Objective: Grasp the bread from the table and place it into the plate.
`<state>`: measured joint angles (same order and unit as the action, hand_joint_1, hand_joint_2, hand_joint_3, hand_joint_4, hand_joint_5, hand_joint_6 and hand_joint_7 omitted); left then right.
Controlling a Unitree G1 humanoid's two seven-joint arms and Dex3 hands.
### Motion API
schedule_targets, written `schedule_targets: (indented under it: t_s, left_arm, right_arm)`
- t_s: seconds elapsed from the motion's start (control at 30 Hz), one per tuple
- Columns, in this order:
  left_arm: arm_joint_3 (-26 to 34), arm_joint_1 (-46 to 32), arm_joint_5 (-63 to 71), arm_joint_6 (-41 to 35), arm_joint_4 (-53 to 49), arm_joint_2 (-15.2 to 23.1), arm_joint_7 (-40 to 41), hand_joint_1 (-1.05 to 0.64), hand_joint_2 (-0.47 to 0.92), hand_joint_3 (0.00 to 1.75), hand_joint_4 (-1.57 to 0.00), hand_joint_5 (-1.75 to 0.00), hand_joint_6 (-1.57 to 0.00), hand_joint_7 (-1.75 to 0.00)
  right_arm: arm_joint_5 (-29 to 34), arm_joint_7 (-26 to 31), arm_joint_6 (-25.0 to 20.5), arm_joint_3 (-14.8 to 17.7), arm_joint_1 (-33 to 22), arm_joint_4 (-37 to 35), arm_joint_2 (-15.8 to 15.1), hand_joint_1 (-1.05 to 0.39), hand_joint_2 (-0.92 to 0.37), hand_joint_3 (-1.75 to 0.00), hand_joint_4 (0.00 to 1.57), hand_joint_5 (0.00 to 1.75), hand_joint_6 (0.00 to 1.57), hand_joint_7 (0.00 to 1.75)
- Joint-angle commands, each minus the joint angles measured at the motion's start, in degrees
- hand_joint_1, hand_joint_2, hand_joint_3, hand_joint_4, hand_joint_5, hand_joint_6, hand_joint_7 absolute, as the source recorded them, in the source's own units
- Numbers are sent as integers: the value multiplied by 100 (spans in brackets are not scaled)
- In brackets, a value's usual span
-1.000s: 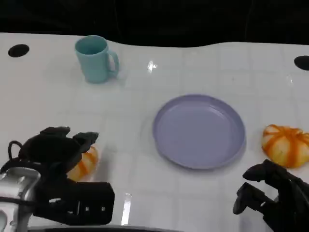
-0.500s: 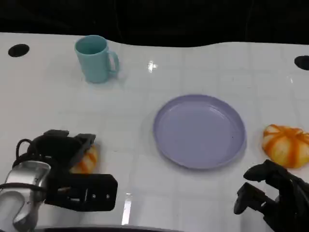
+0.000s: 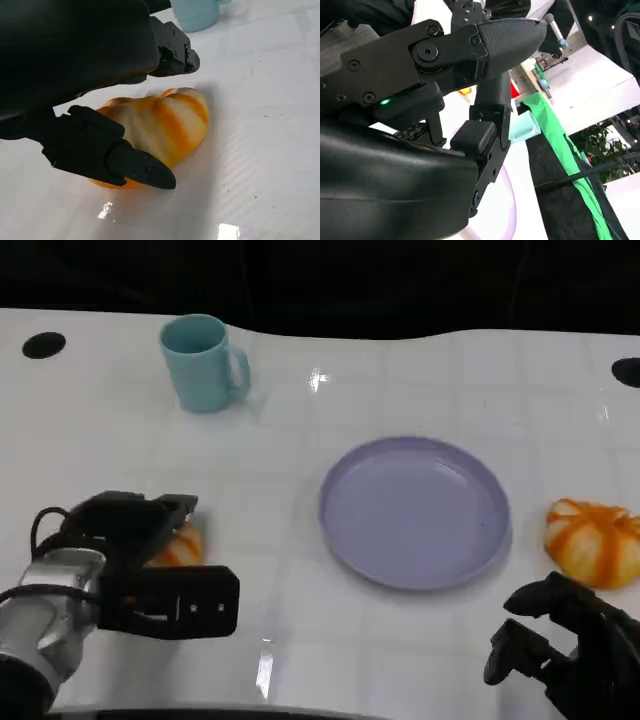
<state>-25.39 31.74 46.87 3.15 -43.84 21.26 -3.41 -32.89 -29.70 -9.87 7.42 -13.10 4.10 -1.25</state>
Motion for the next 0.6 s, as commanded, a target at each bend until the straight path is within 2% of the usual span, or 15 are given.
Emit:
schedule_targets:
  t_s: [0.03, 0.07, 0.1, 0.13, 0.17, 0.2, 0.23, 0.3, 0.33, 0.37, 0.4, 0.43, 0.5, 0.6]
  left_arm:
    - [-19, 6, -299, 212, -555, -45, 100, -32, 92, 11, -29, -15, -29, -5]
    - [2, 11, -360, 278, -627, -54, 237, -30, 92, 16, -33, -16, -31, -5]
    - [14, 1, -383, 341, -695, -69, 468, -29, 92, 23, -43, -22, -36, -6]
    - [18, -2, -403, 400, -760, -81, 659, -27, 92, 32, -54, -71, -49, -7]
    - [6, 4, -417, 441, -818, -88, 792, -26, 92, 36, -51, -105, -56, -6]
    - [26, 21, -473, 542, -937, -106, 957, -26, 92, 37, -49, -123, -59, -5]
    - [35, 42, -520, 621, -1040, -118, 1069, -26, 92, 35, -61, -139, -82, -14]
    - [18, 104, -559, 740, -1249, -136, 1276, -26, 92, 33, -67, -147, -94, -19]
    - [-24, 134, -511, 803, -1366, -141, 1508, -26, 92, 34, -71, -162, -96, -64]
    - [-66, 161, -464, 868, -1479, -148, 1740, -26, 92, 37, -73, -168, -77, -118]
    - [-101, 186, -433, 931, -1577, -155, 1929, -26, 92, 39, -74, -171, -67, -146]
    - [-130, 209, -420, 980, -1656, -162, 2052, -26, 92, 42, -75, -173, -60, -163]
    - [-175, 256, -406, 1164, -1866, -185, 2464, -25, 92, 45, -76, -174, -55, -172]
    - [-217, 312, -413, 1444, -2152, -219, 3073, -23, 92, 51, -77, -175, -53, -174]
  right_arm:
    - [-38, 70, -31, 60, -26, 133, -54, -52, -92, -22, 72, 154, 82, 95]
    - [-34, 58, -21, 58, -22, 124, -61, -52, -92, -23, 72, 154, 83, 96]
    - [-34, 52, -21, 57, -20, 123, -65, -52, -92, -23, 73, 154, 82, 95]
    - [-35, 49, -24, 57, -19, 122, -68, -52, -92, -24, 73, 154, 82, 95]
    - [-37, 48, -28, 57, -18, 123, -69, -52, -92, -24, 73, 154, 83, 95]
    - [-40, 43, -31, 57, -20, 122, -72, -52, -92, -24, 73, 154, 83, 95]
    - [-43, 39, -31, 57, -21, 121, -74, -52, -92, -24, 73, 154, 83, 95]
    - [-42, 27, -28, 57, -23, 119, -80, -52, -92, -24, 74, 154, 83, 95]
    - [-33, 37, -24, 53, -28, 129, -78, -53, -92, -24, 74, 153, 83, 95]
    - [-24, 48, -19, 49, -32, 138, -74, -53, -92, -23, 74, 153, 83, 95]
    - [-19, 53, -15, 47, -34, 142, -71, -53, -92, -23, 74, 153, 83, 96]
    - [-16, 56, -14, 46, -35, 145, -69, -53, -92, -24, 74, 153, 83, 96]
    - [-31, 59, -26, 50, -28, 141, -64, -53, -92, -24, 74, 154, 83, 96]
    - [-19, 69, -11, 57, -15, 117, -60, -53, -92, -23, 74, 154, 83, 97]
